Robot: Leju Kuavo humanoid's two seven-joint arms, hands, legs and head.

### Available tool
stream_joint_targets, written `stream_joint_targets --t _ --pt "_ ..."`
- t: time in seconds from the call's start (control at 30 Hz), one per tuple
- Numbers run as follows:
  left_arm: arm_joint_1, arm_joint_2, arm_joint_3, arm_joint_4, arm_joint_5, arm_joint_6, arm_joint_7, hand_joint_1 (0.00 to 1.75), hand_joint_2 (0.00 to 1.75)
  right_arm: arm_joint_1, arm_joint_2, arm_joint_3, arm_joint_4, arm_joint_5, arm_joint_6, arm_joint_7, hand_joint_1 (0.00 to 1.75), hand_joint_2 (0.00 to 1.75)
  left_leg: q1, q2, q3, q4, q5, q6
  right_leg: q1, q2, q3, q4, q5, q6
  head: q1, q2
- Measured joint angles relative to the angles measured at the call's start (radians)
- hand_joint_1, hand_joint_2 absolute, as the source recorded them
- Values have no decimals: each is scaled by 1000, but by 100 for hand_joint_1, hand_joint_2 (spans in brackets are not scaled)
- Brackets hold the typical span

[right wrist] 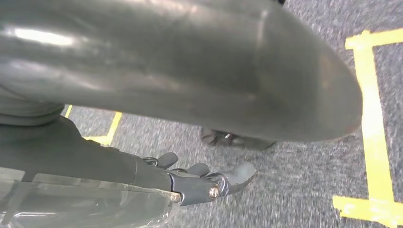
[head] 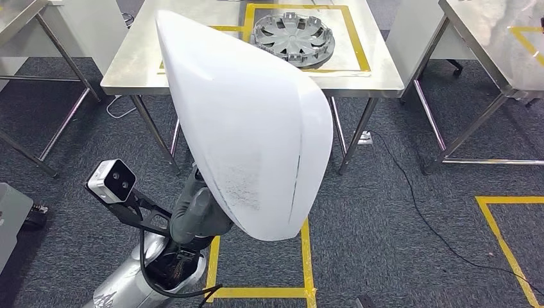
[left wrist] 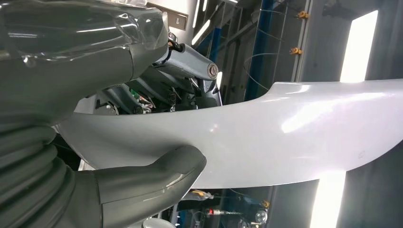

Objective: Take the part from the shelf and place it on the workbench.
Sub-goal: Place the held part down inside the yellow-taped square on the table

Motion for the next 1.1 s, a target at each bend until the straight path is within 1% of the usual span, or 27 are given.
stream_joint_targets --t 0.03,0.07,0.1,0.13,0.17,0.2,0.23,0.3,0.33,0.4,0.47,0.5,0.53,0.57,0.63,0.67,0.7,0.73,0.77,0.83,0.87,0.9,0.97,1.0,1.03,1.07,1.1 --pt "0 0 -2 3 1 -2 1 175 175 0 0 0 0 0 0 1 0 0 -1 -2 10 0 -9 -1 0 0 -7 -23 8 6 0 0" --pt "-1 -2 -4 7 3 -4 2 175 175 0 -1 0 0 -1 0 3 0 0 -2 -3 23 1 -19 -3 0 0 4 -79 36 15 0 0" --pt "-1 -3 -5 10 5 -9 3 175 175 1 -1 0 0 -5 -1 4 0 0 -2 -4 33 1 -29 -6 0 -1 25 -155 82 25 0 0" --pt "-3 -5 -8 13 8 -14 5 175 175 1 -2 0 0 -11 -3 6 0 0 -4 -4 45 3 -41 -10 1 -3 44 -226 126 28 1 0" --pt "-5 -7 -11 16 10 -19 7 175 175 1 -1 0 0 -19 -7 8 0 0 -6 -5 52 5 -53 -15 3 -6 62 -277 162 25 1 0" --pt "-7 -8 -14 19 12 -23 8 175 175 1 2 0 0 -28 -12 10 0 0 -8 -6 58 9 -62 -21 4 -7 72 -304 185 15 1 0" --pt "-9 -8 -17 21 14 -26 10 175 175 1 4 0 0 -34 -18 12 0 0 -10 -6 63 15 -68 -25 6 -8 77 -310 190 2 1 0" --pt "-13 -8 -21 23 17 -29 11 175 175 1 12 0 -1 -39 -24 15 0 0 -9 -5 58 43 -71 -33 3 -4 92 -310 190 -17 0 0" --pt "-14 -8 -23 24 19 -32 11 175 175 1 15 0 -1 -41 -27 16 0 0 -8 -4 39 78 -72 -38 0 -3 102 -310 185 -24 -1 0" --pt "-17 -7 -26 26 21 -37 11 175 175 1 19 0 -2 -45 -33 17 0 0 -1 0 -37 198 -94 -51 -1 -2 120 -310 170 -34 -1 0" --pt "-17 -7 -29 32 22 -40 11 175 175 3 21 0 -3 -50 -36 19 0 0 6 2 -123 308 -147 -62 -1 0 137 -310 152 -36 -2 0" --pt "-16 -7 -32 35 22 -40 11 175 175 5 21 0 -3 -51 -36 21 0 0 9 3 -149 326 -165 -65 0 2 147 -310 143 -36 -2 0" --pt "-16 -7 -34 38 22 -41 11 175 175 7 22 0 -4 -52 -35 21 0 0 10 4 -159 312 -163 -65 1 4 159 -310 134 -35 -2 0" --pt "-17 -7 -36 41 22 -41 11 175 175 8 22 0 -4 -52 -31 22 0 0 10 6 -151 265 -136 -62 2 5 174 -310 123 -34 -2 0" --pt "-21 -7 -41 46 22 -41 11 175 175 8 22 0 -4 -49 -14 22 0 0 4 5 -112 124 -30 -44 7 8 203 -311 102 -31 -2 0" --pt "-24 -8 -43 48 23 -41 11 175 175 7 22 0 -4 -47 -4 22 0 0 0 3 -95 69 14 -33 10 10 213 -312 92 -27 -1 0" --pt "-27 -8 -45 50 23 -41 10 175 175 6 22 0 -4 -45 6 22 0 0 -5 0 -83 35 42 -25 12 11 220 -315 83 -22 -1 0" --pt "-29 -8 -45 52 24 -40 10 175 175 5 21 0 -5 -45 13 22 0 0 -8 -3 -76 20 50 -18 14 12 225 -314 81 -16 -1 0" --pt "-31 -10 -46 52 26 -40 10 175 175 4 19 0 -6 -44 18 22 0 0 -7 -5 -66 14 47 -12 14 13 229 -311 82 -9 -2 0" --pt "-34 -15 -46 53 27 -40 10 175 175 3 16 0 -8 -43 25 22 0 0 -5 -6 -41 -1 45 -2 14 9 215 -267 87 0 -1 0" --pt "-36 -17 -47 53 28 -39 10 175 175 2 14 0 -9 -43 26 21 0 0 -3 -5 -29 -4 42 4 13 7 189 -222 84 1 0 0" --pt "-38 -19 -47 54 28 -39 10 175 175 0 14 0 -10 -43 27 21 0 0 -2 -5 -21 -7 37 7 12 5 148 -160 72 0 1 0" --pt "-40 -21 -48 57 27 -37 11 175 175 0 13 0 -13 -43 28 19 0 0 -3 -7 -12 -7 23 12 10 5 54 -38 26 -3 0 0" --pt "-39 -22 -48 59 25 -35 11 175 175 1 13 0 -14 -43 29 19 0 0 -3 -10 -5 -7 15 11 8 5 19 -6 4 -2 0 0" --pt "-39 -23 -48 60 24 -34 11 175 175 2 12 0 -17 -42 29 18 0 0 -3 -12 4 -7 6 9 6 4 0 -8 -3 4 0 0" --pt "-38 -23 -48 61 23 -33 11 175 175 2 12 0 -19 -41 29 17 0 0 -2 -13 15 -7 -4 7 2 4 1 -46 12 14 1 0" --pt "-38 -23 -48 62 23 -32 11 175 175 2 11 0 -21 -40 30 17 0 0 -2 -14 29 -6 -14 3 -1 2 16 -111 47 27 1 0"
